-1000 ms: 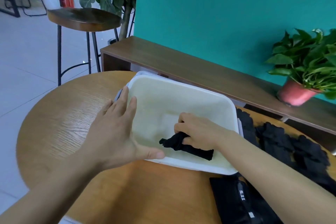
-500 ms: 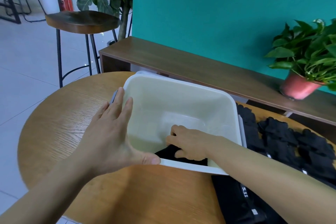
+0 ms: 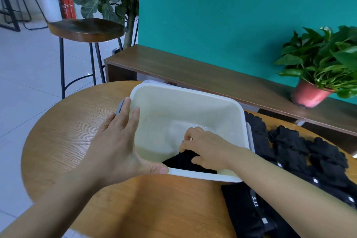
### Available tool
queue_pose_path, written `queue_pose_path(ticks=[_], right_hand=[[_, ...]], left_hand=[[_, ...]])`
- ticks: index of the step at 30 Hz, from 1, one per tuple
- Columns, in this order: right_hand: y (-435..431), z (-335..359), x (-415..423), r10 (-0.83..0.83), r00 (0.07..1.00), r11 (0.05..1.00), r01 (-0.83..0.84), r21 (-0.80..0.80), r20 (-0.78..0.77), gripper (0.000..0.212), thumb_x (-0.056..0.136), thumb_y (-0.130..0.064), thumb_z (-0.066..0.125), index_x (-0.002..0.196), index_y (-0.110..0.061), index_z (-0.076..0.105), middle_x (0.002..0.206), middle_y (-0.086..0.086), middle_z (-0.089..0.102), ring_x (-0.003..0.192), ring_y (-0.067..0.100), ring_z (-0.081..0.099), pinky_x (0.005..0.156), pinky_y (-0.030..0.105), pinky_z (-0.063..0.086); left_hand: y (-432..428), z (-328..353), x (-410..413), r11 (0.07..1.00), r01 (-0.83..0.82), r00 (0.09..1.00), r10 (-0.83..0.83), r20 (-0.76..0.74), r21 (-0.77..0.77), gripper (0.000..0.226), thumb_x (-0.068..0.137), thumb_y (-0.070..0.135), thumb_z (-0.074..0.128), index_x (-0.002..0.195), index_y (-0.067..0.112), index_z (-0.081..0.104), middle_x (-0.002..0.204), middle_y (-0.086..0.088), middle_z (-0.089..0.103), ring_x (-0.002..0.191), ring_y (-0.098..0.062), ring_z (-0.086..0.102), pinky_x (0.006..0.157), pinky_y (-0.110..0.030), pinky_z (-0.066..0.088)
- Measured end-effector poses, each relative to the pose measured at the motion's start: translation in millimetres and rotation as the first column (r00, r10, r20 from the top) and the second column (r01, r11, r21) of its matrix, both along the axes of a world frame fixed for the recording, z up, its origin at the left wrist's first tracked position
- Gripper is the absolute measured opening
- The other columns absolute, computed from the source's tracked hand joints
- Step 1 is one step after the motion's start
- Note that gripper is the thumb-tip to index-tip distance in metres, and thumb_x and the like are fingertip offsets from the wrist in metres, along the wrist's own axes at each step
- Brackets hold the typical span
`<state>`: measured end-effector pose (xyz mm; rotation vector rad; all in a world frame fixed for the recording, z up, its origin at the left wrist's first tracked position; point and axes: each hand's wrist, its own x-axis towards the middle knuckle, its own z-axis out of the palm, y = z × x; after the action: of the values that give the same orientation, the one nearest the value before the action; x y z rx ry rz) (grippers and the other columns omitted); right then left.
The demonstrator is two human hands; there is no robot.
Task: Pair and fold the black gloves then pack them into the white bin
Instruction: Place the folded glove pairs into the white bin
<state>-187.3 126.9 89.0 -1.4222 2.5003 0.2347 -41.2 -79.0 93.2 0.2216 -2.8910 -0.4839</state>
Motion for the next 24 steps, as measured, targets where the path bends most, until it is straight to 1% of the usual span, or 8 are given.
queue_pose_path(ticks=[1,3,6,9,12,15,18,24], right_hand=[[1.2,-0.9,1.7,-0.017,1.000,1.000,0.017,0.013,0.017,0.044,0.096,-0.014,0.051,0.138,-0.027,0.048,0.133,0.001,0.034,0.102,0.013,0.032,0.079,0.028,0.032],[3.3,-3.1,3.4,-0.056,0.997,0.998,0.054,0.038,0.060,0.046,0.097,-0.010,0.050,0.140,-0.026,0.048,0.132,0.002,0.034,0.094,0.012,0.031,0.074,0.027,0.031],[4.3,-4.4,2.4,-0.082,0.992,0.995,0.076,0.062,0.094,0.048,0.097,-0.009,0.048,0.143,-0.027,0.046,0.133,0.003,0.034,0.093,0.013,0.033,0.074,0.027,0.032],[5.5,-1.9,3.0,-0.103,0.989,0.994,0.098,0.053,0.109,0.050,0.097,-0.011,0.049,0.143,-0.028,0.045,0.135,0.003,0.033,0.093,0.014,0.035,0.075,0.027,0.032],[10.1,4.3,6.4,-0.114,0.989,0.994,0.113,0.014,0.092,0.053,0.097,-0.015,0.052,0.146,-0.031,0.042,0.137,0.002,0.034,0.101,0.016,0.040,0.080,0.028,0.037],[17.7,12.5,10.5,-0.146,0.988,0.988,0.148,-0.048,0.058,0.055,0.096,-0.020,0.056,0.147,-0.031,0.039,0.137,0.000,0.037,0.113,0.020,0.046,0.090,0.032,0.043],[26.0,23.2,15.9,-0.189,0.981,0.975,0.192,-0.114,0.038,0.057,0.097,-0.025,0.056,0.150,-0.031,0.035,0.141,-0.001,0.039,0.122,0.020,0.044,0.098,0.035,0.042],[47.4,46.5,44.7,-0.262,0.965,0.926,0.254,-0.279,0.008,0.058,0.097,-0.038,0.056,0.150,-0.032,0.035,0.148,-0.006,0.041,0.135,0.013,0.037,0.108,0.035,0.036]], left_hand=[[0.2,-0.5,0.3,1.000,-0.004,1.000,0.004,-0.002,-0.001,0.161,0.030,0.108,0.027,0.156,0.016,-0.013,0.158,-0.004,-0.032,0.147,-0.008,-0.023,0.114,-0.024,-0.017],[1.0,-1.8,0.8,1.000,-0.011,1.000,0.011,-0.005,-0.018,0.161,0.030,0.109,0.024,0.155,0.016,-0.014,0.158,-0.005,-0.033,0.147,-0.009,-0.024,0.115,-0.025,-0.017],[1.6,-4.7,0.9,1.000,-0.007,1.000,0.007,-0.029,0.001,0.162,0.031,0.110,0.027,0.157,0.014,-0.009,0.160,-0.005,-0.029,0.149,-0.011,-0.019,0.119,-0.029,-0.014],[1.7,-7.7,0.6,1.000,-0.012,0.999,0.012,-0.030,-0.002,0.162,0.031,0.111,0.024,0.156,0.014,-0.010,0.160,-0.005,-0.029,0.150,-0.011,-0.018,0.122,-0.034,-0.010],[2.2,-8.3,0.0,0.999,-0.031,0.999,0.031,-0.027,-0.013,0.161,0.031,0.111,0.023,0.156,0.015,-0.013,0.160,-0.005,-0.029,0.149,-0.012,-0.021,0.123,-0.039,-0.007],[3.2,-8.4,0.0,0.999,-0.045,0.999,0.044,-0.021,-0.016,0.159,0.033,0.110,0.024,0.156,0.016,-0.013,0.161,-0.006,-0.027,0.149,-0.014,-0.020,0.123,-0.041,-0.007],[4.4,-8.1,-0.3,0.998,-0.048,0.999,0.047,-0.008,-0.034,0.159,0.033,0.111,0.023,0.155,0.016,-0.011,0.161,-0.008,-0.026,0.150,-0.017,-0.019,0.123,-0.042,-0.005],[9.7,2.1,2.2,0.998,-0.058,0.998,0.058,0.019,-0.026,0.158,0.030,0.109,0.026,0.154,0.014,0.002,0.163,-0.009,-0.015,0.150,-0.028,0.003,0.120,-0.046,0.016]])
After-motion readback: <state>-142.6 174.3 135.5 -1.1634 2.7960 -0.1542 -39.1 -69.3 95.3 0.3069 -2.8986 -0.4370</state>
